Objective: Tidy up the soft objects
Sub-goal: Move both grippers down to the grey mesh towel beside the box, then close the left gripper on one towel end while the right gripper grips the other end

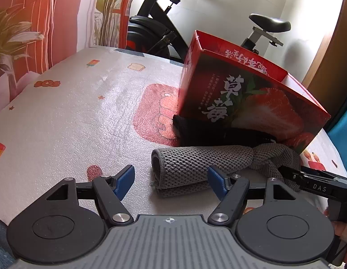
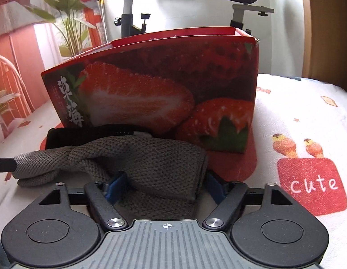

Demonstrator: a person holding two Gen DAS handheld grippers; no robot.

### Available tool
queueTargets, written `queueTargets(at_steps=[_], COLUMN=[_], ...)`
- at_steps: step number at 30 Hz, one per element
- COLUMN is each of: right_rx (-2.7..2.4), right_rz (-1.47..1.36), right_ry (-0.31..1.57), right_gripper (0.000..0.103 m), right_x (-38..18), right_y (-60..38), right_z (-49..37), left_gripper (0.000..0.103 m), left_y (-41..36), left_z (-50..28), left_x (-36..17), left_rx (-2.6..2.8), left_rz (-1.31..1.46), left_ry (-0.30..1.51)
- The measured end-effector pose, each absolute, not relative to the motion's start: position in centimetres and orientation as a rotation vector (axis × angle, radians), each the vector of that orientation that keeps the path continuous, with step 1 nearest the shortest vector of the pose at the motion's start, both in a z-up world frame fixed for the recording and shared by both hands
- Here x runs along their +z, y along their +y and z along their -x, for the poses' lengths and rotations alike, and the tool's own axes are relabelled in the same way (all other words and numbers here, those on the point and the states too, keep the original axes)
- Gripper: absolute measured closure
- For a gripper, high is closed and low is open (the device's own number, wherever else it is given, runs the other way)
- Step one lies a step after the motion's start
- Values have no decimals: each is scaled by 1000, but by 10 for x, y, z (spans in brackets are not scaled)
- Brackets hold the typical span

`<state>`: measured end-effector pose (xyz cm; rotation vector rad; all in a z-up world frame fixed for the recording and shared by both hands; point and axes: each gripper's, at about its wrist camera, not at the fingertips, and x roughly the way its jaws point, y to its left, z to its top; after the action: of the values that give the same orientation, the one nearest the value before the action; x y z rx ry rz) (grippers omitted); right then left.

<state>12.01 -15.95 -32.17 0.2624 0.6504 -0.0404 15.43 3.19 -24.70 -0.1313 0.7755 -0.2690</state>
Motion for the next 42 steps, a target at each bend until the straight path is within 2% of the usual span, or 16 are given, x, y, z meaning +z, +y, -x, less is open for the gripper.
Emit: queueTargets(at_steps=[1, 7, 16, 27, 34, 42], right_rx=[-42, -8, -2, 3, 6, 9], right_rz=[-256, -240, -272, -262, -254, -240], right_ry=[649, 639, 624, 618, 618, 613], right_gripper=[47, 62, 65, 66, 66, 67], right_x=[-321, -321, -323, -323, -323, -322], right_y=[-157, -152, -156, -156, -154, -151], right_z=[-120, -112, -107, -106, -107, -106], left_gripper=[29, 25, 22, 23, 46, 56], left_y=[32, 39, 31, 17, 19, 13], left_z=[-154, -158, -178, -177, -168, -163], left_x=[-247, -248, -260, -270, -271, -273], left_rx=[-269, -270, -257, -237, -250, -281], left_rz=[134, 214, 304, 241, 190, 142], left_ry=[777, 794, 819, 783, 762, 754])
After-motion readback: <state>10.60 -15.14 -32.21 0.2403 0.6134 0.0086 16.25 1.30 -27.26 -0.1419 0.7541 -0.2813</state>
